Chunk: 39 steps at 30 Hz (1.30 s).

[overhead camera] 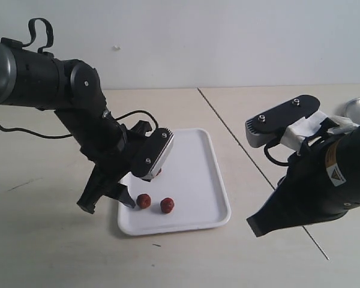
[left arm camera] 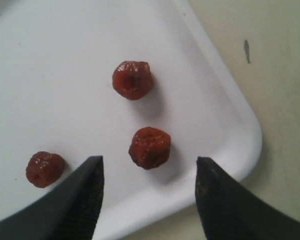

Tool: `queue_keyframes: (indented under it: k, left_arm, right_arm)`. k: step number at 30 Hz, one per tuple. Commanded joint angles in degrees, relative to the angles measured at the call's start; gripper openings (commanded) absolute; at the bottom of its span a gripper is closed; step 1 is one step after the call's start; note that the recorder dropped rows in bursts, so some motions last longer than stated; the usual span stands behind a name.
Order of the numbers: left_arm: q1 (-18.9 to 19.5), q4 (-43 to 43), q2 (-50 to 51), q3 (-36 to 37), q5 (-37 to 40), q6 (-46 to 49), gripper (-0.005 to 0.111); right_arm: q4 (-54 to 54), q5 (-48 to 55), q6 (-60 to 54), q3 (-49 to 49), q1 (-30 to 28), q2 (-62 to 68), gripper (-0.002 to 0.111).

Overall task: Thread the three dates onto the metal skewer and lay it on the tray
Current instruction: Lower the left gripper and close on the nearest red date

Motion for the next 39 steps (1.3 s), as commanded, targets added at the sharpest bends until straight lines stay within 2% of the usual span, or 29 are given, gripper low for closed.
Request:
queue_keyframes:
  k: [1, 22, 39]
  left_arm:
    - [-0.17, 0.2, -0.09, -0.35, 0.82, -0.22, 0.054]
    - [-0.17, 0.21, -0.09, -0.35, 0.82, -0.22, 0.054]
    - [-0.17, -0.33, 0.86, -0.2, 0.63, -3.75, 0.054]
  right_arm:
    - [-0.1, 0.38, -0.39, 0.23, 0.17, 0.08, 0.0]
    - [0.03, 0.67, -0.25, 0.23, 0.17, 0.08, 0.0]
    - [0.04, 0.67, -0.57, 0.23, 0.17, 0.08, 0.0]
